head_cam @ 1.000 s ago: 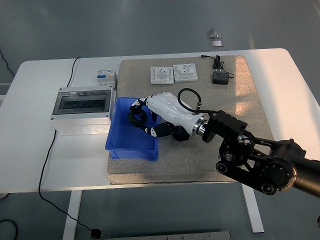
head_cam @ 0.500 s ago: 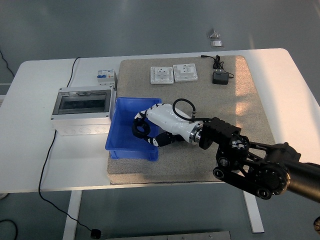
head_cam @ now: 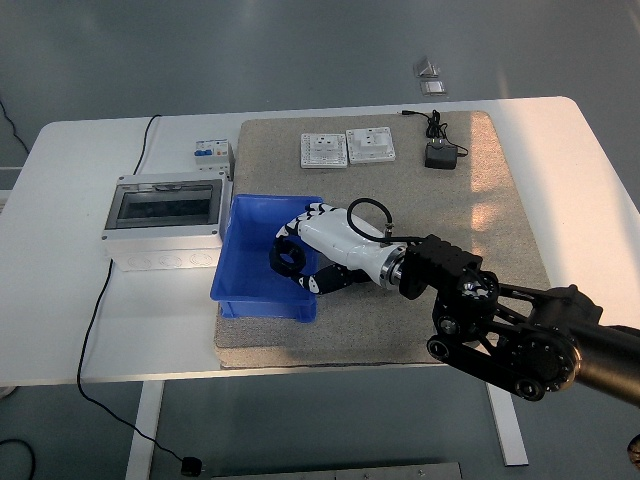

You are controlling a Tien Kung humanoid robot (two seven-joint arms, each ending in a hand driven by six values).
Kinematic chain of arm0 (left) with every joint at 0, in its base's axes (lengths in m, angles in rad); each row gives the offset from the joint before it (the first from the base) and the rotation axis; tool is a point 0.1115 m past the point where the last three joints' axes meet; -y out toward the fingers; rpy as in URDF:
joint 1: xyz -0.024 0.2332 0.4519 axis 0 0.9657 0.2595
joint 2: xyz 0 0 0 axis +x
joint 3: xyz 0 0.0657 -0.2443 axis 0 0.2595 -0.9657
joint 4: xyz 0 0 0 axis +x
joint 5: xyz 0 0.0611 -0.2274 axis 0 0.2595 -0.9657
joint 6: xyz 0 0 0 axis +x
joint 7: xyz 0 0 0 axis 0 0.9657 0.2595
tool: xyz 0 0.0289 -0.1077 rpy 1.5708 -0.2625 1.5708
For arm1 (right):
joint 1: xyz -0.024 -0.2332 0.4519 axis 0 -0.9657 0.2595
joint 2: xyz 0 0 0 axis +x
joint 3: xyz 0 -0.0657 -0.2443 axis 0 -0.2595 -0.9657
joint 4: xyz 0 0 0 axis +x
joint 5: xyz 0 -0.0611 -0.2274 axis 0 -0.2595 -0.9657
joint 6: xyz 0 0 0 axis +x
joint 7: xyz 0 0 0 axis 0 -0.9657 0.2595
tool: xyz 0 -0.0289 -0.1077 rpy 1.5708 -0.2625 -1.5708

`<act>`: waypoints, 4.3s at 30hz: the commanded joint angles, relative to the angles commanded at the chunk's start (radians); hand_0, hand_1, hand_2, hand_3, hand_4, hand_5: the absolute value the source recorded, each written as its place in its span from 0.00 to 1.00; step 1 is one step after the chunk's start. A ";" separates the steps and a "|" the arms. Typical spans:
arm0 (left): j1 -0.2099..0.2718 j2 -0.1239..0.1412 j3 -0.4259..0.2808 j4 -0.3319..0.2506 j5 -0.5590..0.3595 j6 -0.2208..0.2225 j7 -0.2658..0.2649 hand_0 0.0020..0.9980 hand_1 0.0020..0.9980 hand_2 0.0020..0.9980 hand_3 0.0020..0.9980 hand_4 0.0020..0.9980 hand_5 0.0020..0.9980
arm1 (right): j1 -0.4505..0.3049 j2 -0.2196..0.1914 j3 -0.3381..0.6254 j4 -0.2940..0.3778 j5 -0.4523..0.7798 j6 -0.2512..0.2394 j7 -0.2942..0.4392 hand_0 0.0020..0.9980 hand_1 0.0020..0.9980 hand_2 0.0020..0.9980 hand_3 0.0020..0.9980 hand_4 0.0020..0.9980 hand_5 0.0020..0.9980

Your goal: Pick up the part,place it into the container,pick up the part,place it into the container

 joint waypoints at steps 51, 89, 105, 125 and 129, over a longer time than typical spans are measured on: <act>0.000 -0.002 -0.037 0.000 0.036 -0.011 0.004 0.72 0.71 0.71 0.77 0.80 0.76 | -0.051 -0.057 0.145 0.098 0.040 0.260 -0.405 1.00 0.77 0.94 0.99 0.91 0.41; 0.001 0.005 -0.026 0.000 0.030 -0.008 -0.009 0.72 0.71 0.71 0.77 0.80 0.76 | -0.014 -0.012 0.020 -0.017 -0.058 0.185 -0.392 0.62 0.21 0.48 0.55 0.29 0.00; 0.002 0.007 -0.031 0.000 0.033 -0.005 -0.009 0.72 0.71 0.71 0.77 0.80 0.77 | 0.008 -0.028 0.109 0.000 0.000 -0.128 -0.161 0.61 0.21 0.47 0.54 0.25 0.00; -0.003 0.005 -0.035 0.000 0.035 -0.004 -0.009 0.72 0.71 0.71 0.77 0.80 0.77 | 0.081 0.016 -0.038 0.046 -0.092 -0.009 -0.046 0.36 0.15 0.66 0.73 0.55 0.05; -0.004 0.005 -0.037 0.000 0.038 -0.004 -0.008 0.72 0.71 0.71 0.77 0.80 0.77 | 0.082 0.018 -0.041 0.045 -0.106 0.022 -0.080 0.36 0.19 0.78 0.89 0.67 0.18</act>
